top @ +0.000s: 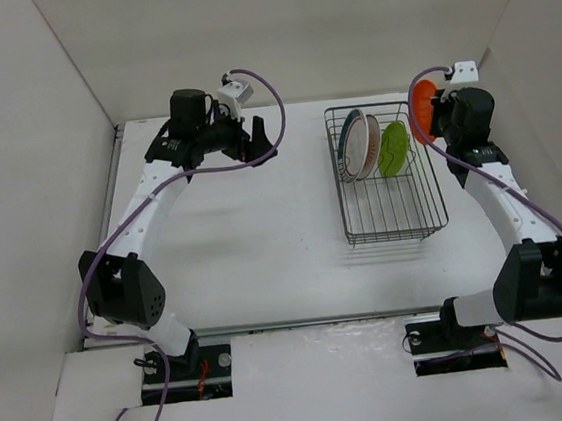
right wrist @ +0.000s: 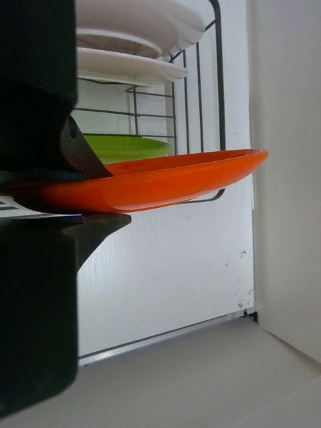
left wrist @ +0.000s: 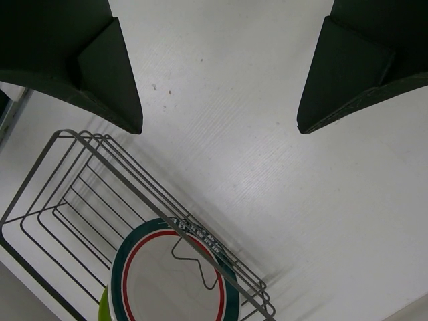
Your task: Load the plates into the dish rack
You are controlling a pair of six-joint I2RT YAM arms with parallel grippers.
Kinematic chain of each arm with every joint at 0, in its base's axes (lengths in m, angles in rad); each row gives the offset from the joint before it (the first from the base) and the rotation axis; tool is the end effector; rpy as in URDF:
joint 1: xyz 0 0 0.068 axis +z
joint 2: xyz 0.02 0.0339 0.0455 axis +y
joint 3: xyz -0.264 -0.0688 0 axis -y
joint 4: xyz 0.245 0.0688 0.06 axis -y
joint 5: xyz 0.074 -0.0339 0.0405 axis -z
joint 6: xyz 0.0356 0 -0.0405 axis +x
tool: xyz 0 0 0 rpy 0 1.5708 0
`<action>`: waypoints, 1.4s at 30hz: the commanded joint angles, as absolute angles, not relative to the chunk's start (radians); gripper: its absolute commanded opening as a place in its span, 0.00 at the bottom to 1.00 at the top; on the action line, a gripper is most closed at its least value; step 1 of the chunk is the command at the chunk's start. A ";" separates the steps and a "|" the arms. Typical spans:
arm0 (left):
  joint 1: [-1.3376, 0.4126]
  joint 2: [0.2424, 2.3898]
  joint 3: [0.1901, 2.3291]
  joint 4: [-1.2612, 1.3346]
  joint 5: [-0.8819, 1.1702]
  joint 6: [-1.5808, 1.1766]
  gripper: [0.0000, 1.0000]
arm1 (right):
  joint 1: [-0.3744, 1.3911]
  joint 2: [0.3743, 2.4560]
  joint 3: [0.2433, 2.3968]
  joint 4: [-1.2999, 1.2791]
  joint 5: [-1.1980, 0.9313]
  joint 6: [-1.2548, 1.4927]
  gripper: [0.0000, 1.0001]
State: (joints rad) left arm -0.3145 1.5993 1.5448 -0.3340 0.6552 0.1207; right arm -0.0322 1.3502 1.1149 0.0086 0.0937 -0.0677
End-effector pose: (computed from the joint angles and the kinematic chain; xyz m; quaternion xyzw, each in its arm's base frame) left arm 0.3452 -0.1351 0.3852 0.3448 0.7289 -0.3170 0.4994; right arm 0.3208 -0.0137 0.3477 0.0153 0.7821 -0.0677 0.6193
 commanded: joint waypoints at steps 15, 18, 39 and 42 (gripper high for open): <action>-0.314 1.537 1.508 -0.293 0.701 0.135 1.00 | -0.049 1.460 1.150 0.107 0.081 -0.032 0.00; -0.314 1.537 1.508 -0.293 0.712 0.135 1.00 | -0.049 1.483 1.160 0.107 0.081 -0.032 0.00; -0.314 1.517 1.480 -0.284 0.721 0.144 1.00 | -0.031 1.584 1.158 0.107 0.167 -0.002 0.00; -0.314 1.517 1.480 -0.284 0.721 0.144 1.00 | -0.022 1.594 1.158 0.098 0.167 -0.002 0.00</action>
State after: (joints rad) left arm -0.3145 1.5715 1.4849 -0.3180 0.6991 0.1284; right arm -0.0326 1.5856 1.1175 0.0345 0.1314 -0.0055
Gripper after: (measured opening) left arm 0.997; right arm 0.188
